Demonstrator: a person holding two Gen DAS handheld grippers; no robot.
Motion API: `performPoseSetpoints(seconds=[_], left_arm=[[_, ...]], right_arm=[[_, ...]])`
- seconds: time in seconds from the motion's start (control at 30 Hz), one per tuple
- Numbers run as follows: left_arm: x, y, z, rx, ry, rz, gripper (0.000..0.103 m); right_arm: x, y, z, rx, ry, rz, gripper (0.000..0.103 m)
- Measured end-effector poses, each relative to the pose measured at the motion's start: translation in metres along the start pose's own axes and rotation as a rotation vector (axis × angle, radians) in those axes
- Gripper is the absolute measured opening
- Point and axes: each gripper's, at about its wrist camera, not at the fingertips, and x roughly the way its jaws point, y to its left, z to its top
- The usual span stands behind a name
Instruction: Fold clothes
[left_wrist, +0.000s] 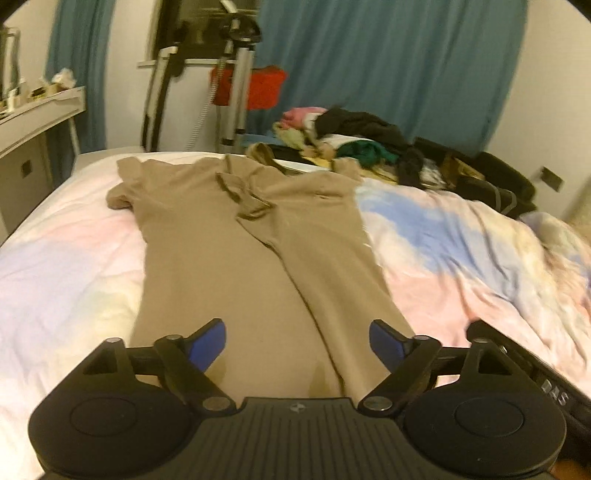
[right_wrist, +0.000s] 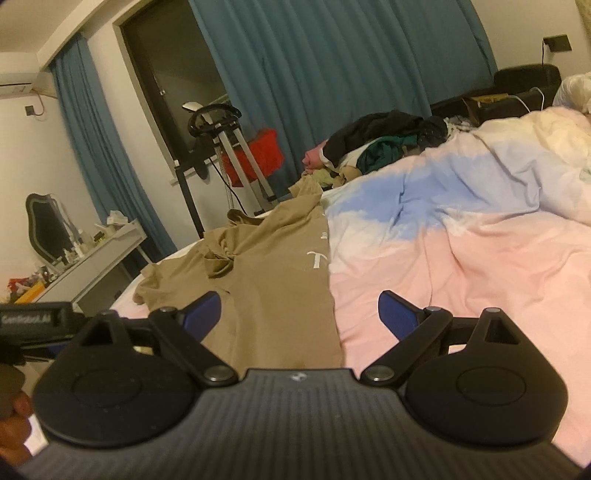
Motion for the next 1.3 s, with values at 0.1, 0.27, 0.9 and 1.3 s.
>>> performPoseSetpoints(seconds=[0.1,0.27,0.9,1.3], left_arm=[[-0.011,-0.005,-0.003,0.042,-0.015,-0.027,0.096],[-0.023,-0.006,0.002,0.103,-0.068,-0.028,0.103],[0.045,0.109,0.018,-0.299,-0.142,0.025,0.103],[0.052,0.162,0.024,-0.405,-0.168,0.114,0.103]], right_arm=[[-0.008,0.006,-0.001,-0.017,-0.015,0.001,0.092],[-0.004,0.016,-0.001,-0.058,0.003,0.018,0.075],[0.303,0.085,0.037,-0.056,0.282,0.095,0.047],[0.355,0.245,0.019,-0.453,0.222,0.384,0.085]])
